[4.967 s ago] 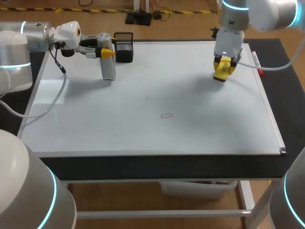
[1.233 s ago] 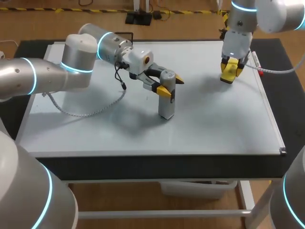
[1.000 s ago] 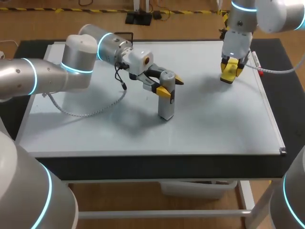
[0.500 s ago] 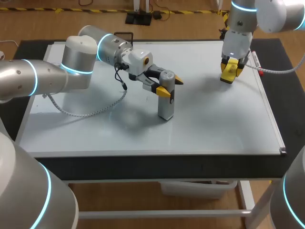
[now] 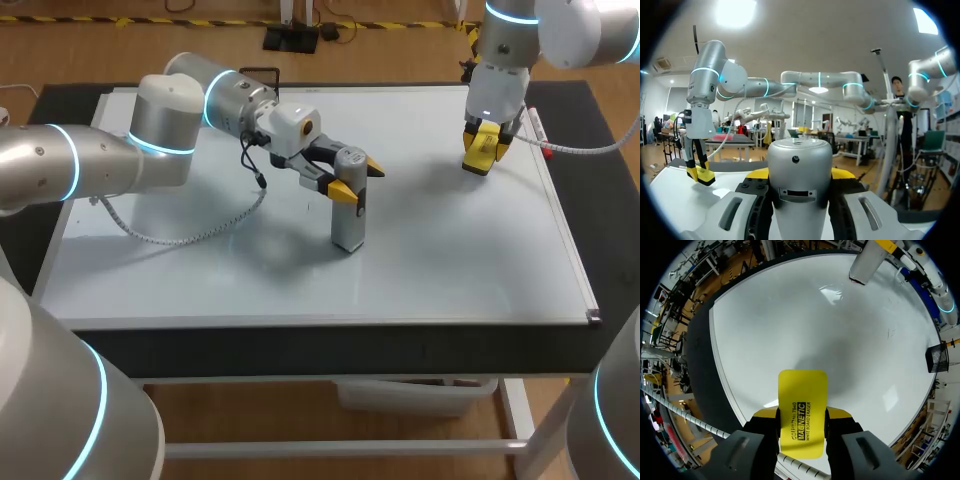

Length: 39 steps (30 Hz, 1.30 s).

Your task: Pick up the inspection probe, press it on each red-marked spot on the whiteboard one by one, put down the probe, pick up the eraser, and wipe off all the red marks.

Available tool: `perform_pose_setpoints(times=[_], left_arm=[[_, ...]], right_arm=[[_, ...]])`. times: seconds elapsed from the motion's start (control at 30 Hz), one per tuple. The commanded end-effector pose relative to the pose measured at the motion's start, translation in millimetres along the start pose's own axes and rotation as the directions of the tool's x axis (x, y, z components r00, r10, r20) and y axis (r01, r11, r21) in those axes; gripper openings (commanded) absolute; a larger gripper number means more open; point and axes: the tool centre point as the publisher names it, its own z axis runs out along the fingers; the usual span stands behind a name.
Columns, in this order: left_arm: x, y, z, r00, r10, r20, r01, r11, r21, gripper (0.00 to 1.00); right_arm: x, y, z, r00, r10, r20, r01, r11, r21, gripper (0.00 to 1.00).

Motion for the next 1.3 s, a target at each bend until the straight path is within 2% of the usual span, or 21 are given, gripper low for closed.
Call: perform_pose_setpoints(times=[0.03, 0.33, 0.47, 0.63, 0.87, 1.1, 1.3], left_arm=[[-2.9, 3.1, 0, 1.0, 0.0, -0.006, 0.0, 1.0, 0.001, 0.0], [-2.2, -0.6, -2, 1.0, 0.007, 0.0, -0.007, 1.0, 0.001, 0.0], [-3.0, -7.7, -12, 1.0, 0.024, 0.016, -0.024, 1.0, -0.006, 0.0], [-5.2, -19.7, -38, 0.996, 0.046, 0.074, -0.044, 0.999, -0.022, 0.0], [-5.3, -35.8, -94, 0.977, 0.072, 0.2, -0.066, 0.997, -0.038, 0.0], [4.5, -45.9, -145, 0.943, 0.092, 0.321, -0.08, 0.996, -0.049, 0.0], [13.7, -45.0, -188, 0.901, 0.089, 0.425, -0.073, 0.996, -0.054, 0.0]], right_arm=[[0, -1, -1, 1.0, -0.002, -0.004, 0.002, 1.0, 0.001, 0.0], [0, -1, -1, 1.0, -0.002, -0.004, 0.002, 1.0, 0.001, 0.0], [0, -1, -1, 1.0, -0.002, -0.004, 0.002, 1.0, 0.001, 0.0], [0, -1, -1, 1.0, -0.002, -0.004, 0.002, 1.0, 0.001, 0.0], [0, -1, -1, 1.0, -0.002, -0.004, 0.002, 1.0, 0.001, 0.0], [0, -1, -1, 1.0, -0.002, -0.004, 0.002, 1.0, 0.001, 0.0], [0, -1, -1, 1.0, -0.002, -0.004, 0.002, 1.0, 0.001, 0.0]])
